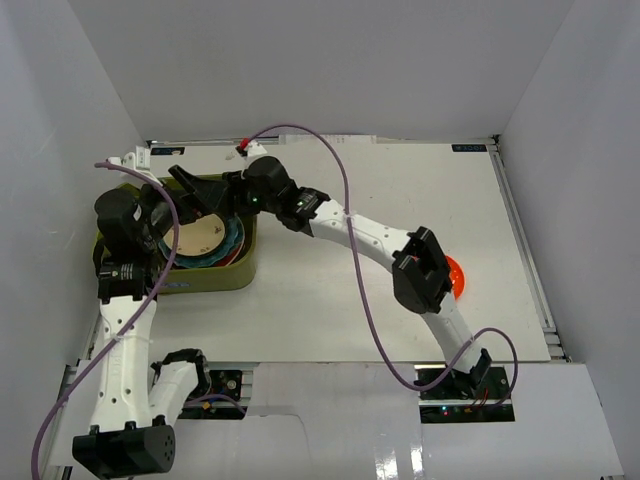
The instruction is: Place the plates into the plastic bin on the countertop
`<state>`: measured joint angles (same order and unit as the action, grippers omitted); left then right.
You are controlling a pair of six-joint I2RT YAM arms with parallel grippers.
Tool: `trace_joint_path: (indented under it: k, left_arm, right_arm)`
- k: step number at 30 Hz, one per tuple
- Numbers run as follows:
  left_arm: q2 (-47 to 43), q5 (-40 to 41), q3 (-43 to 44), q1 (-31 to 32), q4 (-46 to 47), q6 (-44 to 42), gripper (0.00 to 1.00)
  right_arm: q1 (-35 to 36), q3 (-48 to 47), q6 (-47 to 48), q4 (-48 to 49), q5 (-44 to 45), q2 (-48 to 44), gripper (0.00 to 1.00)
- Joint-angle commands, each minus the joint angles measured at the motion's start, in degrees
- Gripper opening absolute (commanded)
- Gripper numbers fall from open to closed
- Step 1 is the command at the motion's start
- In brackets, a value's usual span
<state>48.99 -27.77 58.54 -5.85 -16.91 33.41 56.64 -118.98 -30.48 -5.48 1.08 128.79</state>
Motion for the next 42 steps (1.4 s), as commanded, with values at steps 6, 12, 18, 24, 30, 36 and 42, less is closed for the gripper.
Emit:
trace_joint_path:
  k: [6, 12, 18, 24, 30, 36, 42]
  left_arm:
    - [-0.1, -0.7, -0.3, 10.9, 2.0, 3.9, 0.96]
    - [8.7, 16.2, -0.1, 37.5, 4.1, 3.6, 0.95]
    - [31.0, 24.5, 5.4, 54.5, 8.2, 3.8, 0.92]
    - [54.8, 24.2, 17.8, 61.5, 9.6, 4.6, 0.79]
    - [70.5, 26.5, 29.5, 63.6, 7.8, 4.6, 0.66]
    - [80.8, 25.9, 36.9, 63.8, 6.2, 5.6, 0.5]
    - [84.7, 25.7, 40.2, 63.7, 5.7, 6.0, 0.07]
  right_arm:
    - [-7.4, 31.5, 3.3, 10.1, 5.5, -39.2, 0.23]
    - [-24.9, 68.2, -0.2, 13.6, 5.9, -72.8, 0.08]
    - [-31.1, 76.0, 3.3, 0.5, 8.0, -93.5, 0.08]
    - [-31.2, 71.3, 4.5, -6.6, 5.9, -101.2, 0.08]
    - [-31.2, 69.6, 5.5, -9.5, 2.0, -103.7, 0.08]
    - [-31.2, 72.6, 5.1, -9.2, -2.6, -104.7, 0.08]
    - [-31.2, 74.6, 4.5, -8.3, -3.5, -105.2, 0.08]
